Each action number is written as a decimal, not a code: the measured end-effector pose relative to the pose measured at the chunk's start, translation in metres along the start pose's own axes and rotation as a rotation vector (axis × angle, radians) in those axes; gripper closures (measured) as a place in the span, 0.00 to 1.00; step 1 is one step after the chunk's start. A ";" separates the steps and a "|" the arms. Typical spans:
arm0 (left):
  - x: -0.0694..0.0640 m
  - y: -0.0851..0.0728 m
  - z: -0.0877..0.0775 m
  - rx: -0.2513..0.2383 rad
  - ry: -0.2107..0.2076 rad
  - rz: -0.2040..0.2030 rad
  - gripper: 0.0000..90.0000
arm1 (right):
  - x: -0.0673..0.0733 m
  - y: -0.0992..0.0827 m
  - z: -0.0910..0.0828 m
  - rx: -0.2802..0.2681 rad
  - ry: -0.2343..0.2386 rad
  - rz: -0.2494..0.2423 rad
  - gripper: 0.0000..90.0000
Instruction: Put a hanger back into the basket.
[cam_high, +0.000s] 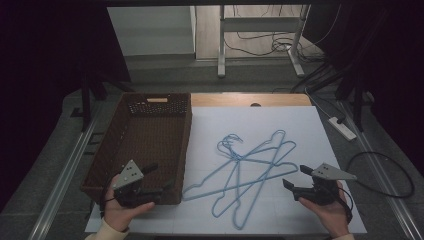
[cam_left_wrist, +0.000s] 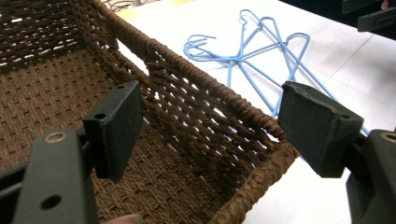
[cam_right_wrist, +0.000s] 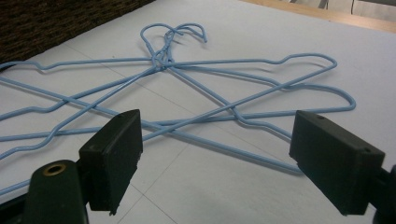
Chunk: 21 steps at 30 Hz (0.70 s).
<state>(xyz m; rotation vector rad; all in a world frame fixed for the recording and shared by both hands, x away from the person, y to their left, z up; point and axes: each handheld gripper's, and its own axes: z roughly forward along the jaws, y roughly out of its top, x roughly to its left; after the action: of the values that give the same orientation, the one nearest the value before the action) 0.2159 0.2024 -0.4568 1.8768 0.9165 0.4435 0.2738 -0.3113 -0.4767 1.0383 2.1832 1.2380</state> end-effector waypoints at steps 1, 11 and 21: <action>0.000 0.000 0.000 0.000 -0.002 0.001 0.25 | 0.000 0.000 0.000 0.000 0.001 0.001 0.21; -0.001 -0.002 0.000 0.005 -0.008 -0.009 0.26 | 0.000 0.002 0.006 0.021 0.004 -0.009 0.23; 0.001 -0.001 0.001 0.005 -0.010 -0.019 0.26 | -0.004 0.001 0.008 0.025 0.002 0.010 0.23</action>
<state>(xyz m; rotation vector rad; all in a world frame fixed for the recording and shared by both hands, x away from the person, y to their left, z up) 0.2167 0.2024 -0.4578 1.8718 0.9286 0.4211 0.2822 -0.3096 -0.4800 1.0596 2.2028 1.2199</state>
